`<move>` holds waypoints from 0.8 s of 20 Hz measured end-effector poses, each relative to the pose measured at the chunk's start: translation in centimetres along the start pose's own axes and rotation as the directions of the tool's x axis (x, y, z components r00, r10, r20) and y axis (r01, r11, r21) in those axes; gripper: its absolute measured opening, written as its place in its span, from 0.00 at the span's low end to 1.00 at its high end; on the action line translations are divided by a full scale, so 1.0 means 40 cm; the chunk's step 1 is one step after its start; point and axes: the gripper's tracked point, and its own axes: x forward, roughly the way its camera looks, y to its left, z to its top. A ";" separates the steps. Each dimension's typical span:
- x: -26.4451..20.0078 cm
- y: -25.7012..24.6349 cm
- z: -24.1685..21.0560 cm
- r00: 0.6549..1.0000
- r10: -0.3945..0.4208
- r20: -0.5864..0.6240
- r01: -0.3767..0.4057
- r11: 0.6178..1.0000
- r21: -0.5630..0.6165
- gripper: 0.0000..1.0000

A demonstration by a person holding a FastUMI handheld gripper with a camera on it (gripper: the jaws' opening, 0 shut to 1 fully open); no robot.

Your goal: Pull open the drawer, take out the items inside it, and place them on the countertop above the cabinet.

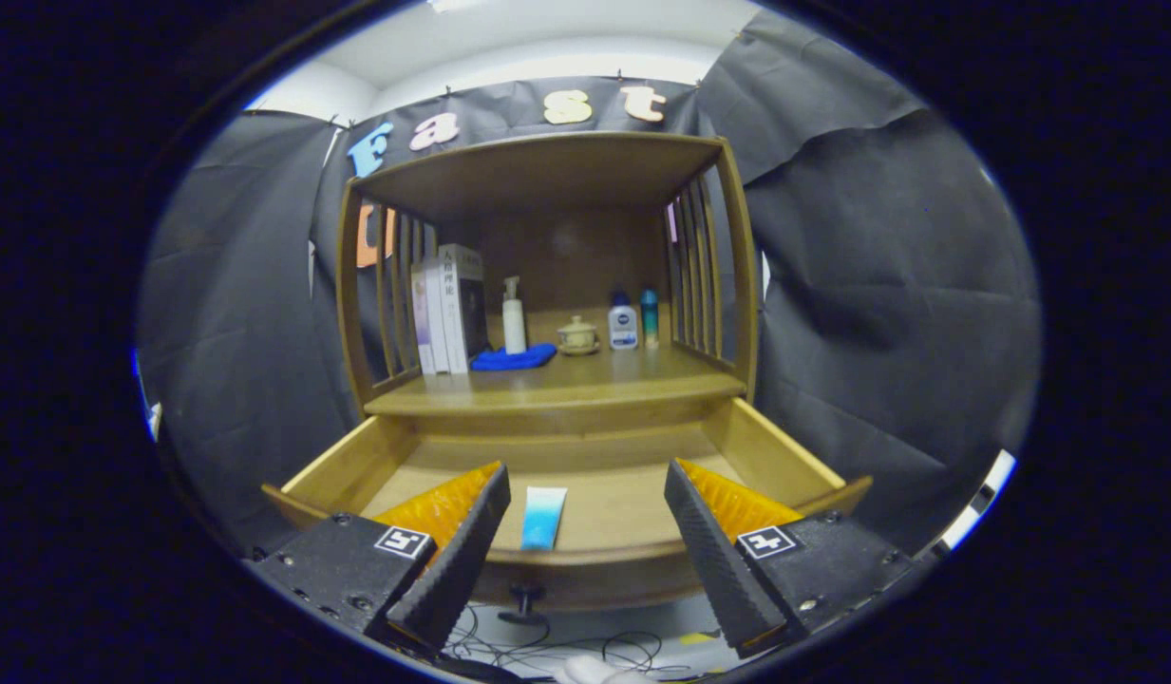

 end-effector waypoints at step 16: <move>0.332 0.167 -0.003 0.875 0.053 -0.481 -0.121 0.987 -0.111 1.00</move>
